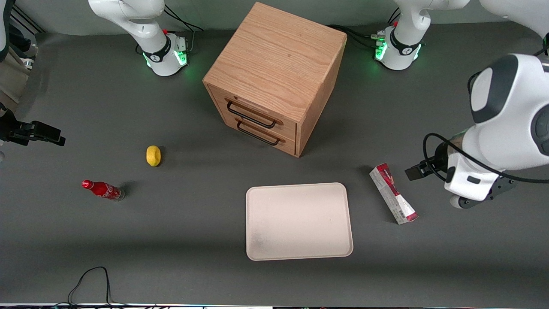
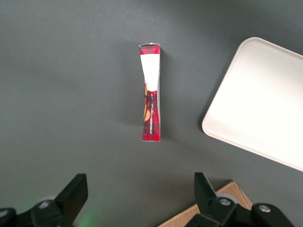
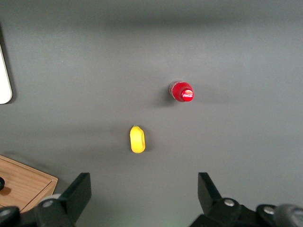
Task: Place red cookie box on tray
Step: 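Move the open left gripper down over the red plaid cookie box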
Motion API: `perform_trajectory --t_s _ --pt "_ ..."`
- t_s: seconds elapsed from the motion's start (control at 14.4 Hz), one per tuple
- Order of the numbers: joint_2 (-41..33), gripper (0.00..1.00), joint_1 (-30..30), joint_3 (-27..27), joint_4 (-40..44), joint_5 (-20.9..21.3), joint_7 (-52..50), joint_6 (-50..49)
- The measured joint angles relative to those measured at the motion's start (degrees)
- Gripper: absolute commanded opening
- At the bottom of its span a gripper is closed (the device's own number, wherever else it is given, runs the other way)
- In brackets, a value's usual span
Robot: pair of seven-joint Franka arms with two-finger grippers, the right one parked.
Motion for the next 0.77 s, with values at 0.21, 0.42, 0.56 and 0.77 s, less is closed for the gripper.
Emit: perform_trajectory --t_s 0.21,0.42,0.56,0.77 --pt "1.9 1.00 1.1 0.3 -9.3 -0.2 0.0 11.5" --pt "5.2 1.00 1.5 0.4 -17.0 -0.4 0.0 23.8" --pt "7.8 1.00 1.6 0.4 -19.1 -0.4 -0.1 28.6" --pt "11.2 1.00 1.9 0.4 -19.5 -0.5 -0.2 31.5"
